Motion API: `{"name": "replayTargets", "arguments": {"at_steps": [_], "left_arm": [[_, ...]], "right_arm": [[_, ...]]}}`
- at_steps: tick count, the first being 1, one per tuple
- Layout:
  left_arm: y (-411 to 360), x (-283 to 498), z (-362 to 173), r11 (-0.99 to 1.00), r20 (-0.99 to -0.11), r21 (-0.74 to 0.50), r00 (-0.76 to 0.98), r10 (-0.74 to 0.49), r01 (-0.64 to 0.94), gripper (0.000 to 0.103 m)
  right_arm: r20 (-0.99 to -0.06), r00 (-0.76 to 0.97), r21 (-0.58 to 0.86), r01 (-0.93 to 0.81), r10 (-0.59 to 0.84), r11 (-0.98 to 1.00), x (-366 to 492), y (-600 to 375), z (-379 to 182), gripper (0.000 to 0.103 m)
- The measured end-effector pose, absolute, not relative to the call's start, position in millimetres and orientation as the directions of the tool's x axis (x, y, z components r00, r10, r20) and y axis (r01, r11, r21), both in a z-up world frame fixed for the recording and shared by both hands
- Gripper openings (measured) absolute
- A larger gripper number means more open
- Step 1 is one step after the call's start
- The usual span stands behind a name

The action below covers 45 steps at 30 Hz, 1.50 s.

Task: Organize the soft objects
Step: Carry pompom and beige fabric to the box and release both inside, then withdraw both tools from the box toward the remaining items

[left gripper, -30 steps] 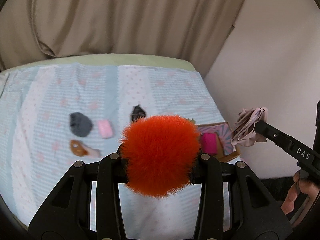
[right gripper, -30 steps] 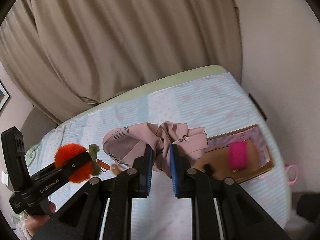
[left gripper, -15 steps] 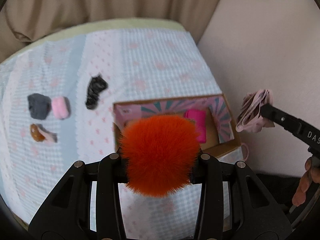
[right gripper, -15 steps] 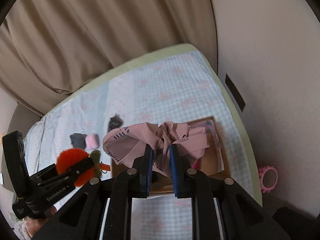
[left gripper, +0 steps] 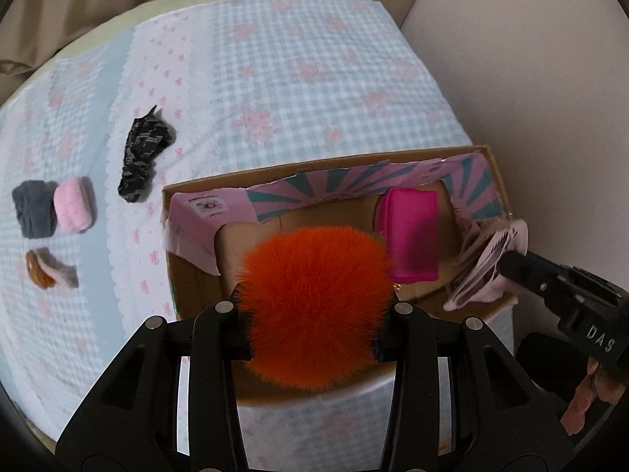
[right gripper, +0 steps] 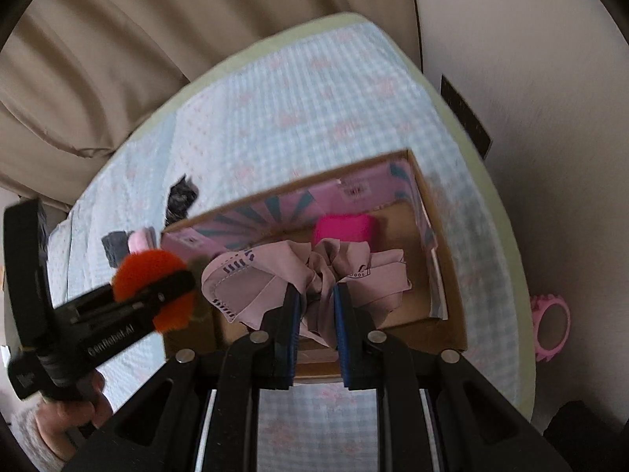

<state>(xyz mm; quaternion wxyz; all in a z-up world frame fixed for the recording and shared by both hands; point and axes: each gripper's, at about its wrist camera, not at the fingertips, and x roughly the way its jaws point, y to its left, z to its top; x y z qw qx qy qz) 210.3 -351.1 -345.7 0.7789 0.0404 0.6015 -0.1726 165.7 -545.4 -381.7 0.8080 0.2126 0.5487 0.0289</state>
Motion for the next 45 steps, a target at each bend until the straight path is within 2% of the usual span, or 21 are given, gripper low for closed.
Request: {"name": "replayTargets", "arguments": {"at_steps": [4,5,6,7,8,9,10,11,12,18,28,45], "left_arm": [[-355.9,221.6,-360.7,0.940,-0.962,-0.118,0.198,-0.188,0.319,0.037],[-356.3,222.5,-362.3,0.940,-0.962,-0.117,0.197,-0.186,0.320,0.050],[-356.4,224.9,-364.2,0.938,-0.962,-0.127,0.192,-0.196,0.322,0.078],[-356.5,226.9,-365.0,0.939,-0.962,-0.129,0.188,-0.196,0.319,0.094],[-356.7,228.5,-365.2,0.942,-0.964,-0.120,0.190,-0.186,0.314,0.103],[-356.4,229.8,-364.1,0.945,-0.963,-0.104,0.205,-0.173,0.309,0.103],[-356.0,231.0,-361.9,0.946,-0.960,-0.096,0.222,-0.170,0.311,0.103],[-356.2,233.1,-361.4,0.945,-0.960,-0.091,0.224,-0.167,0.315,0.103],[-356.3,234.4,-362.0,0.944,-0.961,-0.085,0.222,-0.162,0.317,0.103],[-350.0,238.1,-360.2,0.943,-0.965,-0.076,0.215,-0.152,0.324,0.103],[-334.0,229.6,-322.8,0.947,-0.946,-0.096,0.267,-0.183,0.307,0.103],[-287.0,162.8,-222.4,0.951,-0.884,-0.075,0.421,-0.203,0.300,0.103]], "right_arm": [[-0.891,0.352,0.359,0.161,0.287,0.919,173.3,-543.3,-399.8,0.015],[-0.895,0.342,0.352,0.151,0.285,0.924,175.0,-541.8,-403.3,0.015],[-0.901,0.330,0.339,0.132,0.281,0.931,177.2,-538.9,-407.0,0.015],[-0.908,0.319,0.323,0.117,0.272,0.939,178.7,-536.2,-410.0,0.018],[-0.913,0.312,0.307,0.106,0.261,0.946,180.2,-533.8,-412.5,0.023],[-0.923,0.303,0.275,0.090,0.237,0.957,181.3,-529.9,-415.6,0.044],[-0.931,0.295,0.249,0.079,0.216,0.965,181.4,-526.8,-418.5,0.078],[-0.936,0.286,0.230,0.062,0.203,0.971,181.7,-523.6,-421.9,0.095],[-0.938,0.279,0.226,0.042,0.206,0.973,181.6,-520.6,-424.4,0.103],[-0.935,0.293,0.215,0.018,0.200,0.977,177.2,-517.3,-421.7,0.103],[-0.926,0.334,0.192,0.008,0.179,0.981,168.5,-511.8,-392.4,0.103],[-0.874,0.460,0.196,0.032,0.159,0.980,120.0,-489.4,-291.1,0.103]]}}
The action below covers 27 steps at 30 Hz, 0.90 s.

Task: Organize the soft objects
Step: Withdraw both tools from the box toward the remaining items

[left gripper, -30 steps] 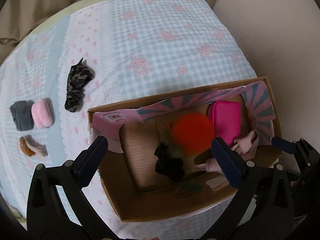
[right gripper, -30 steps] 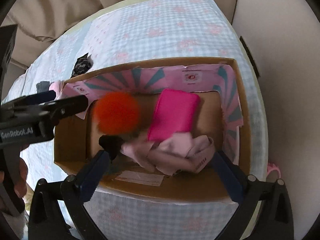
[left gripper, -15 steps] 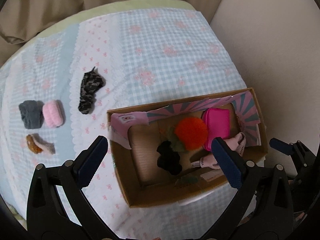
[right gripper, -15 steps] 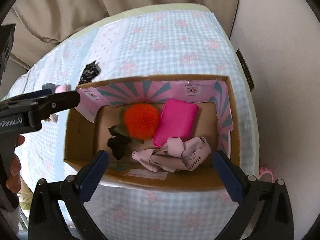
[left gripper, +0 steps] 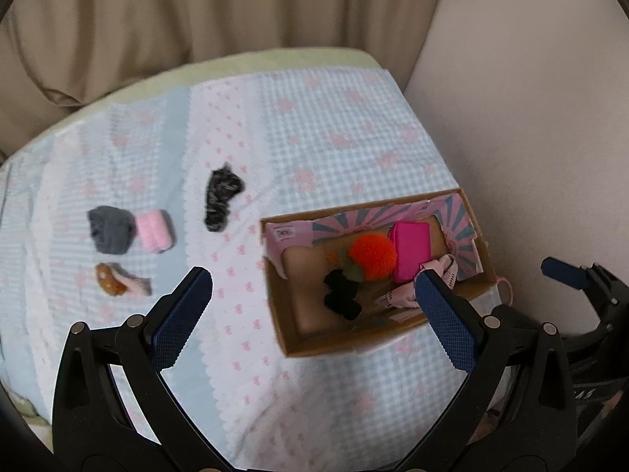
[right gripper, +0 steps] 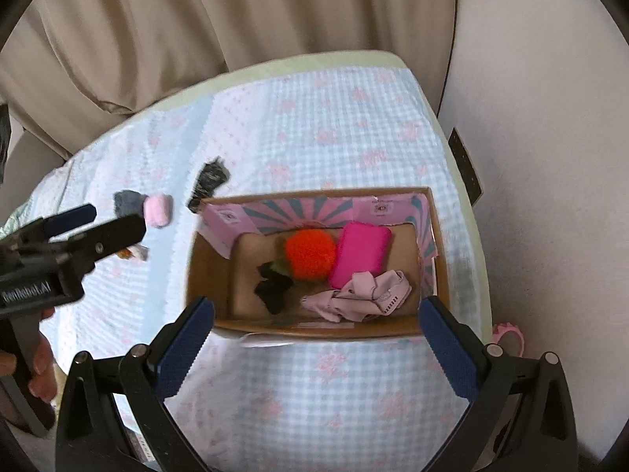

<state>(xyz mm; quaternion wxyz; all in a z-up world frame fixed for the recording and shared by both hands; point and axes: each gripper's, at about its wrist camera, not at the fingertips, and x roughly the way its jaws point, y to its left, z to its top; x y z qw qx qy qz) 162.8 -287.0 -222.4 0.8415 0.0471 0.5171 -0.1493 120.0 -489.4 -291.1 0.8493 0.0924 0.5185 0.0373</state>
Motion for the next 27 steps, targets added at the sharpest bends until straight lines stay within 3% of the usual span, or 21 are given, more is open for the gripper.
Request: {"name": "replayTargets", "arguments": {"at_steps": [13,21,27], "left_arm": [[-172.5,95.3,-135.4,0.988,-0.783,-0.034,0.610,-0.122,0.153,0.103],[-67.5,88.4,-122.8,0.998,-0.762,-0.063,0.644,-0.066,0.028,0.103],[10.2,100.1,-125.5,0.996,-0.769,-0.078,0.635,-0.080,0.032,0.103]], "right_arm": [[-0.759,0.631,0.189,-0.021,0.160,0.982,94.1,-427.4,-194.5,0.103],[-0.706,0.673,0.220,-0.089,0.222,0.971,95.8,-350.4,-174.5,0.103],[-0.684,0.691,0.256,-0.075,0.235,0.964,100.4,-290.2,-174.2,0.103]]}}
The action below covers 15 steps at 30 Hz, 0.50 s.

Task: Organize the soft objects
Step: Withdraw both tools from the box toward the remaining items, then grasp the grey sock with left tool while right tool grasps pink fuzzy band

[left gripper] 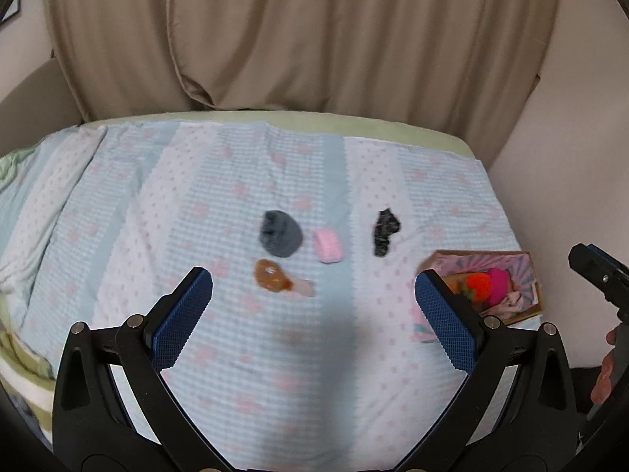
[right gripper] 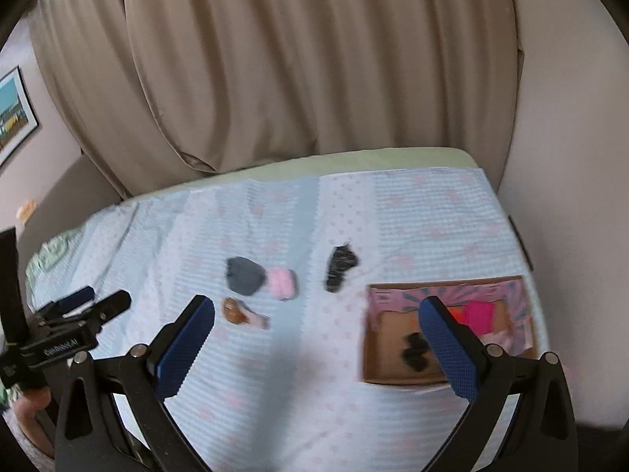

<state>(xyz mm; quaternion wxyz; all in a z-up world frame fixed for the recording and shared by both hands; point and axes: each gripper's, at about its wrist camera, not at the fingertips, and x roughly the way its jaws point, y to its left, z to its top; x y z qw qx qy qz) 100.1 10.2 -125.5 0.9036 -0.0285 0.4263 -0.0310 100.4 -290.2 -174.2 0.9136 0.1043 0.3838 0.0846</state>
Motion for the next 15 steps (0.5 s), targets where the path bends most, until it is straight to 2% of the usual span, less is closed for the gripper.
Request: {"name": "replayTargets", "arguments": {"at_steps": [10,15], "left_arm": [[94.6,158.3,-164.0,0.991,-0.786,-0.063,0.606,-0.121,0.116,0.103],[114.0,202.8,-215.6,0.981,-0.802,-0.057,0.577,-0.157,0.188,0.103]], "right_arm": [[-0.696,0.692,0.247,-0.024,0.194,0.969,136.4,-194.5,-207.0,0.103],[-0.702,0.688,0.246,-0.008,0.184,0.969,170.6,-163.3,-246.9,0.103]]}}
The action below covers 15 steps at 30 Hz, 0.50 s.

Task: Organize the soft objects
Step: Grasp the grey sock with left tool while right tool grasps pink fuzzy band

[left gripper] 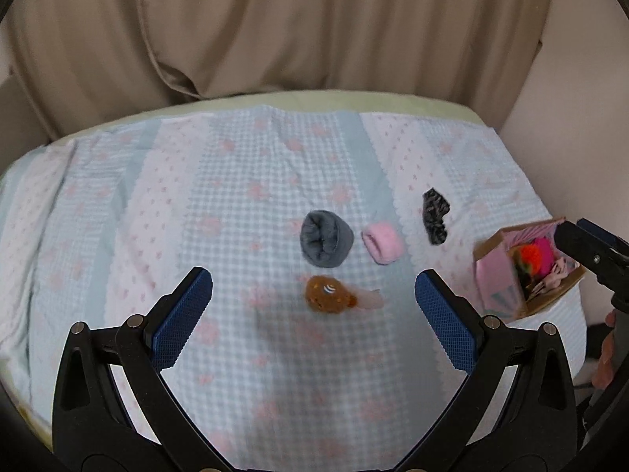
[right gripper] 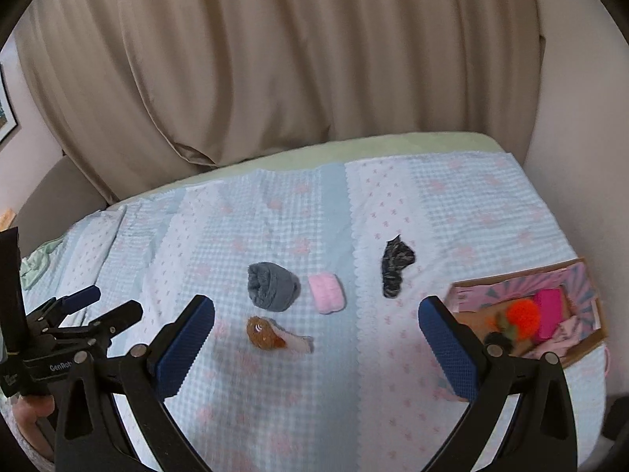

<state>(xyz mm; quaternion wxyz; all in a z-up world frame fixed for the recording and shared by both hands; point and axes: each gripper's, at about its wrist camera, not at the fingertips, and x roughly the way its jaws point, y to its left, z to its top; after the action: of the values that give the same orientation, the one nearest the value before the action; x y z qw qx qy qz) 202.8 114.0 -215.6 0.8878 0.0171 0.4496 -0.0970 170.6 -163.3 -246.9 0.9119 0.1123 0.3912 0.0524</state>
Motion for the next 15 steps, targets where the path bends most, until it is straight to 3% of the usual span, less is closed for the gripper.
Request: {"name": "replayTargets", "arguments": {"at_steps": [11,15], "left_arm": [[105.6,286.2,-327.4,0.952,-0.827,-0.126,0.500,-0.257,0.280,0.103],[96.4,316.0,-367.4,0.941,-0.832,-0.160,0.472,-0.292,0.299,0.102]], "right_arm": [[-0.760,0.618,0.181,-0.095,0.201,0.979,244.4,-124.7,-365.2,0.102],[-0.788,0.586,0.144,-0.125,0.190,0.982,267.7,-117.1,-407.0,0.093]]}}
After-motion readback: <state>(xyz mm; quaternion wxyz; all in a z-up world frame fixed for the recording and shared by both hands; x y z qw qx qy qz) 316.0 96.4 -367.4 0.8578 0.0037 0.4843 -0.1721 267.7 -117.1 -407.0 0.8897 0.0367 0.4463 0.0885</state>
